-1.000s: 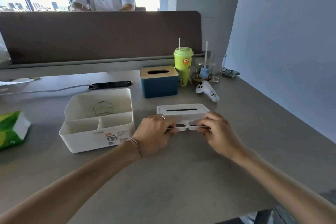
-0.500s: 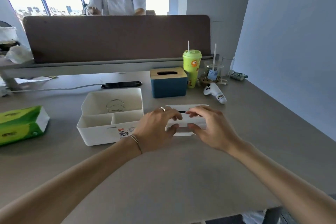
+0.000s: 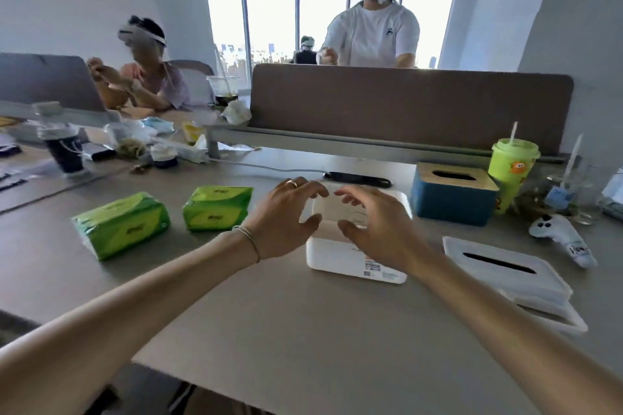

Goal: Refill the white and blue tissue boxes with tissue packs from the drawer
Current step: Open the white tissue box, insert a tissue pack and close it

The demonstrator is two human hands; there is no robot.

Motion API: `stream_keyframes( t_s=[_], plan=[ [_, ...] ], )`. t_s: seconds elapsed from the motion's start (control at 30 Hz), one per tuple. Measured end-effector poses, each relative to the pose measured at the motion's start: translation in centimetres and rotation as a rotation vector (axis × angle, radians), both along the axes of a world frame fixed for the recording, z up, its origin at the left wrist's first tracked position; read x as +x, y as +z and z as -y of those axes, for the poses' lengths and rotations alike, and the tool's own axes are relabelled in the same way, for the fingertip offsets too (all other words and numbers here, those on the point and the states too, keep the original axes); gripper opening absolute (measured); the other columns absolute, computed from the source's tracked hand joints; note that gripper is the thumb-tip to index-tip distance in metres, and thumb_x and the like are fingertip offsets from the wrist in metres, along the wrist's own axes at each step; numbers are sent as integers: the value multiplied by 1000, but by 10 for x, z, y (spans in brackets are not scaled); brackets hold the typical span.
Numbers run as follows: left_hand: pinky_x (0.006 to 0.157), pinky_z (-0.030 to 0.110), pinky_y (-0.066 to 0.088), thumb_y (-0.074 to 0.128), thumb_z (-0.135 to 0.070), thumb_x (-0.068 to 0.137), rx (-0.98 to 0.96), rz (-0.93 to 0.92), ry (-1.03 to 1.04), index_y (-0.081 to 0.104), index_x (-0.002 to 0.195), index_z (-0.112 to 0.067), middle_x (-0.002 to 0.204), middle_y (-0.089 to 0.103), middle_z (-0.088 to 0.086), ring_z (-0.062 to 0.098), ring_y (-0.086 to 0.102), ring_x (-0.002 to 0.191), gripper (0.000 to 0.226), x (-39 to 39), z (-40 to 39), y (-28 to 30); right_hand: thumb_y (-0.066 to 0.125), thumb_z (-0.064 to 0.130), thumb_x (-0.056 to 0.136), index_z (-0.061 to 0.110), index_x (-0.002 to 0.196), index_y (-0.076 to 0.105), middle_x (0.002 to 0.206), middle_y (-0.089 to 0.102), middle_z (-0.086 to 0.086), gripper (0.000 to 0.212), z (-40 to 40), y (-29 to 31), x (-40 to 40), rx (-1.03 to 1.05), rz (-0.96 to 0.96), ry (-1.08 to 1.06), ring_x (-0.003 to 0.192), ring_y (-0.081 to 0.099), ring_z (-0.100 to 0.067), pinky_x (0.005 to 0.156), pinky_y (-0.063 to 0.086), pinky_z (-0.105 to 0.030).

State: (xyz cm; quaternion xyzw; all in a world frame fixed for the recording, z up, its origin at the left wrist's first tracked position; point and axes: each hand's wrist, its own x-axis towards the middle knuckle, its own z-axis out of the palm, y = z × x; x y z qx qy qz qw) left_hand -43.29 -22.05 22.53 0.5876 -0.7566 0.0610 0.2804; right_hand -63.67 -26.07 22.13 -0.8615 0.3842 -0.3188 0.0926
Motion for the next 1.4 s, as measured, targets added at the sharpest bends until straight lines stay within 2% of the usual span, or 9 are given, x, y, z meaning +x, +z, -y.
stream_keyframes(
  t_s=[0.17,0.33,0.43,0.63,0.8,0.93,1.1,1.3,1.4],
  plan=[
    [94,36,48,65,-35,89,23,36,133,57,128,-29,123,63,-3,19,56,114,40,70,-12,8,68,34,91,28,141,53,134,63,4,53,6,3,74,6,-46,86,120,58,-15,96,45,-27],
    [95,36,48,70,-33,83,92,22,269,59,126,-28,123,61,1,25,55,116,45,132,-4,4,70,30,89,26,143,49,142,57,-2,58,23,0,137,77,-119,132,125,57,-21,98,48,-34],
    [99,39,47,69,-40,83,183,-65,352,55,131,-31,126,55,2,26,53,120,50,165,9,-6,72,28,85,24,146,47,144,52,-7,66,41,-4,170,148,-181,130,128,55,-27,99,46,-35],
    [104,35,41,59,-46,92,347,-240,456,46,142,-27,144,44,9,30,51,125,55,195,44,-26,79,35,77,28,159,18,158,27,-12,102,77,-22,217,332,-316,102,134,49,-37,103,47,-42],
    [100,36,45,54,-43,95,381,-303,507,45,141,-28,144,39,9,33,55,120,49,199,62,-44,79,37,77,27,161,13,161,23,-12,107,94,-37,242,341,-372,124,138,45,-36,106,44,-41],
    [96,38,48,55,-39,93,341,-313,497,49,137,-30,141,39,8,32,58,114,45,196,62,-48,78,34,79,26,159,19,153,31,-11,99,96,-40,248,314,-419,141,130,51,-37,102,46,-39],
    [86,31,47,56,-36,93,285,-300,469,49,136,-30,146,35,7,33,59,109,44,184,54,-35,80,32,76,29,156,27,147,37,-10,96,89,-19,235,261,-374,137,122,56,-39,96,50,-40],
    [84,30,47,58,-37,94,163,-275,340,51,136,-34,145,37,0,26,57,104,43,138,45,11,79,37,73,32,152,35,144,42,-3,90,78,26,170,163,-259,85,120,58,-33,94,51,-41],
    [87,35,51,56,-36,94,126,-238,241,50,137,-33,145,38,1,29,58,107,43,98,47,31,80,36,72,34,151,37,147,42,0,90,72,45,122,138,-222,20,122,58,-31,96,51,-42]
  ],
)
